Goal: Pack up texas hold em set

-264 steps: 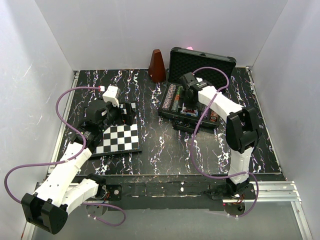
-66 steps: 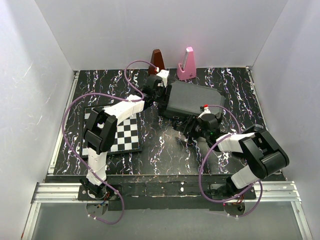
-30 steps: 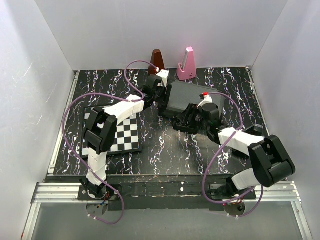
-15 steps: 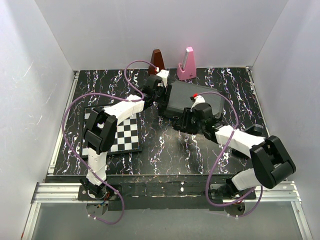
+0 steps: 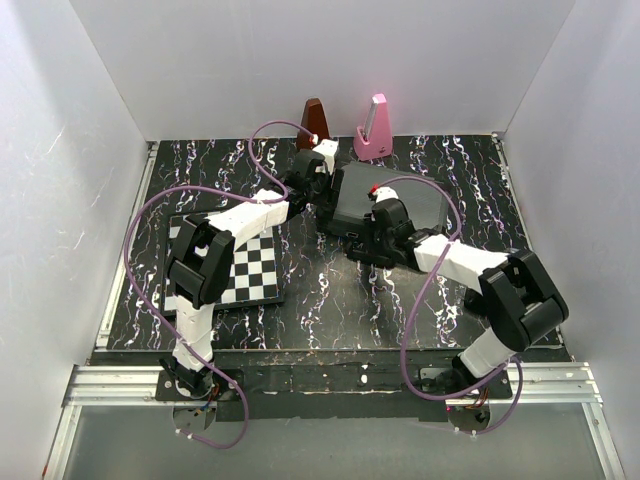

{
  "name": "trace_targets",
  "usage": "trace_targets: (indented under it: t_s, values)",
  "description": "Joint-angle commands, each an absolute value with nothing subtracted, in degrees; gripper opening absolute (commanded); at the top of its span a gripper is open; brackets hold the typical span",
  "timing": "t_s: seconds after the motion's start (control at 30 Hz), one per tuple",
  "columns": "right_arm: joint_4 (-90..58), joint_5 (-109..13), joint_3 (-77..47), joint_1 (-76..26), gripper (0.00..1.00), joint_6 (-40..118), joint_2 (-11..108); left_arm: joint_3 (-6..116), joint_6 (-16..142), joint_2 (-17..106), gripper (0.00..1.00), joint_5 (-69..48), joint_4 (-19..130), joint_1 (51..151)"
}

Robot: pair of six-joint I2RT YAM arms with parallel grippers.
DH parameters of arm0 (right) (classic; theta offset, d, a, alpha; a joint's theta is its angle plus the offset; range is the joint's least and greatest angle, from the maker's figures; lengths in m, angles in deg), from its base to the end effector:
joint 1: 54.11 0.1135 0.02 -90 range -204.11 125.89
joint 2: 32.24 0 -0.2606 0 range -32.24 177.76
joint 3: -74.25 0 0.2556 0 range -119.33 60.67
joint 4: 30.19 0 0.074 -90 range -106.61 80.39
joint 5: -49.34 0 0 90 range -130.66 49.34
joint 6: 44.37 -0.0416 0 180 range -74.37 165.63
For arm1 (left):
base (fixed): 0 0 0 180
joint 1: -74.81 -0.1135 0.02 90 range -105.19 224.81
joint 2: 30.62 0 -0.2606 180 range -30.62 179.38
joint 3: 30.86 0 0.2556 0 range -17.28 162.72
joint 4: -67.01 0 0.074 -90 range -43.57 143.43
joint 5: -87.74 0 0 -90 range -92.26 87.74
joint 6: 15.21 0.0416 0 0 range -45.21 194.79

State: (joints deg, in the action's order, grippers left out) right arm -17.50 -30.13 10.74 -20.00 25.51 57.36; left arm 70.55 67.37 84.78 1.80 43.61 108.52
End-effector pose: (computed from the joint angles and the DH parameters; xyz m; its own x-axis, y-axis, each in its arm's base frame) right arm 0.2835 0.1829 0.1897 -0.6360 -0.0223 -0.7714 -0.2286 0.9602 0.1607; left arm 0.3939 -0.2593 0.2170 -0.5664 0.2230 -0.7934 0.4373 0.8973 -0.0600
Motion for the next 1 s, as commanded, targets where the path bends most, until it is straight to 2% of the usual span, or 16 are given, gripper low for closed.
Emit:
trace_targets:
  t_s: [0.0, 0.13, 0.33, 0.97]
  values:
    - [-14.77, -25.2, 7.76, -19.04, 0.27, 27.09, 59.25, 68.24, 69.52, 87.24, 0.6, 1.87, 34.36, 109.17]
    - [-14.33, -21.24, 7.58, -18.6, 0.21, 26.56, 60.57, 68.32, 69.52, 87.33, 0.6, 1.96, 34.45, 109.17]
    - [-14.07, -20.27, 6.0, -18.25, 0.19, 27.35, 63.9, 68.33, 69.52, 87.33, 0.6, 1.87, 34.36, 109.17]
    - [-17.93, -5.77, 8.99, -16.58, 0.18, 25.16, 68.21, 68.5, 69.52, 87.51, 0.61, 1.87, 34.18, 109.17]
